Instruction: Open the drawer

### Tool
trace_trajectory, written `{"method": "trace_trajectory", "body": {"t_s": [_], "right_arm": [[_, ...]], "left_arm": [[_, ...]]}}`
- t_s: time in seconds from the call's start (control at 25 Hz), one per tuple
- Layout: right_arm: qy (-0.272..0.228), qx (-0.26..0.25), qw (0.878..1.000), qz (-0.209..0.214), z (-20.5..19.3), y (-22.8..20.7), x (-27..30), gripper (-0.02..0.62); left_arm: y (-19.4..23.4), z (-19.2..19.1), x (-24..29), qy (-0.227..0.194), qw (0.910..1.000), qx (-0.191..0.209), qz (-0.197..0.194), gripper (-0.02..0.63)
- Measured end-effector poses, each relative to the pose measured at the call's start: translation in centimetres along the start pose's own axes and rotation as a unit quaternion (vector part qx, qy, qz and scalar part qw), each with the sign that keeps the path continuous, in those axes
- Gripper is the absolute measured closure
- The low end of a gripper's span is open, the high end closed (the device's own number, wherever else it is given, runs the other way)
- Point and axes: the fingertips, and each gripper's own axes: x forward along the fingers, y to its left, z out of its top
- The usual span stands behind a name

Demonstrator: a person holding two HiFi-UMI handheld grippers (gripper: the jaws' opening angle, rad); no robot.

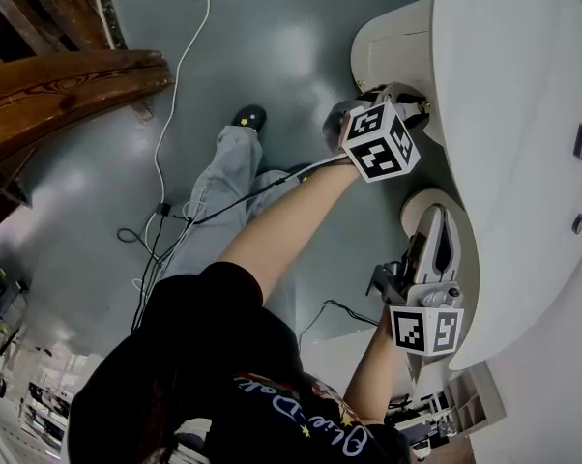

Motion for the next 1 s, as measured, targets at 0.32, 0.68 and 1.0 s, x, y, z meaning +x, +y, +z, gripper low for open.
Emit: {"method": "trace_trajectory", "body": {"t_s": [0.32,0.68,1.0], "right_arm": [[0.004,-0.001,1.000,-0.001,0.1,0.2,0.2,0.595],[0.001,-0.004,1.000,-0.001,0.3,0.6,0.4,0.594],[0.001,-0.012,1.000,0.006,0.2,1.1,-0.1,0.595]], "left_arm": [[-0.2,-0.1,-0.4,0.004,1.0000,0.001,-0.006,0.509],[-0.5,-0.9,-1.3,0.007,0.9999,-0.002,-0.011,0.508],[-0.5,-1.2,-2.0,0.009,0.9999,-0.009,-0.003,0.508]]}}
